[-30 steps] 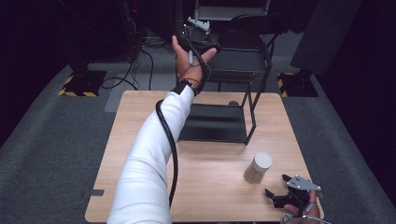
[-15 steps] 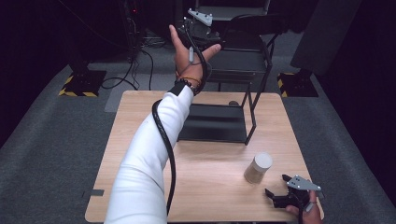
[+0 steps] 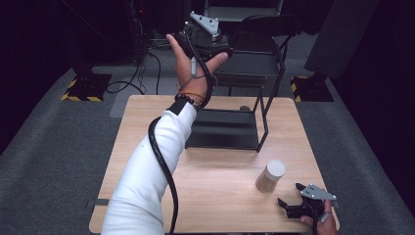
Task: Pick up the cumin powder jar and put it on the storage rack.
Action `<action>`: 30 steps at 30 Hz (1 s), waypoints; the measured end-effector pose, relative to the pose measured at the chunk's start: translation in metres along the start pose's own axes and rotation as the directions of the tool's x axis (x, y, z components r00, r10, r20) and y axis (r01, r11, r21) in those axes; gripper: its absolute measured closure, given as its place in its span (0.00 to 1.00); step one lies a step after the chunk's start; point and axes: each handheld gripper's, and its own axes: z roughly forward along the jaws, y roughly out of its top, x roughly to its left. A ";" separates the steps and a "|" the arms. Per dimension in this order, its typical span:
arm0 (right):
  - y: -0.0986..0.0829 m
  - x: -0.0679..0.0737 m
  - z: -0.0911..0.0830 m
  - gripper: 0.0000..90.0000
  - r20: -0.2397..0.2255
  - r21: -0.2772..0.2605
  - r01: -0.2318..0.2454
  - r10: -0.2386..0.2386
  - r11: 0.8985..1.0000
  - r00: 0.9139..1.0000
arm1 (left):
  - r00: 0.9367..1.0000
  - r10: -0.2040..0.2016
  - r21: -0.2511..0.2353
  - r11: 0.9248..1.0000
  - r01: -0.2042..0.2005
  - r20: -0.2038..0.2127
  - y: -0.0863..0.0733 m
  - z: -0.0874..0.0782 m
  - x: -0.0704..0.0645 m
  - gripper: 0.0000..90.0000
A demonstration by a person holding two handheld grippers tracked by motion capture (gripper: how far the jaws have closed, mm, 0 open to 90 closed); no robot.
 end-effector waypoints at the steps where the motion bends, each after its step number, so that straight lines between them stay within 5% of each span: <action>1: 0.000 0.000 0.000 0.00 0.000 0.000 0.000 0.000 1.000 1.000 | 1.000 0.000 -0.004 1.000 0.000 -0.002 -0.002 -0.003 0.000 0.00; 14: 0.000 0.000 0.000 0.00 0.000 0.000 0.000 0.000 1.000 1.000 | 1.000 0.008 -0.018 1.000 -0.008 0.030 -0.018 -0.036 0.005 0.00; 30: 0.000 0.000 0.000 0.00 0.001 -0.001 0.002 -0.002 1.000 1.000 | 0.995 0.069 -0.001 0.998 -0.069 0.069 -0.069 -0.063 -0.001 0.00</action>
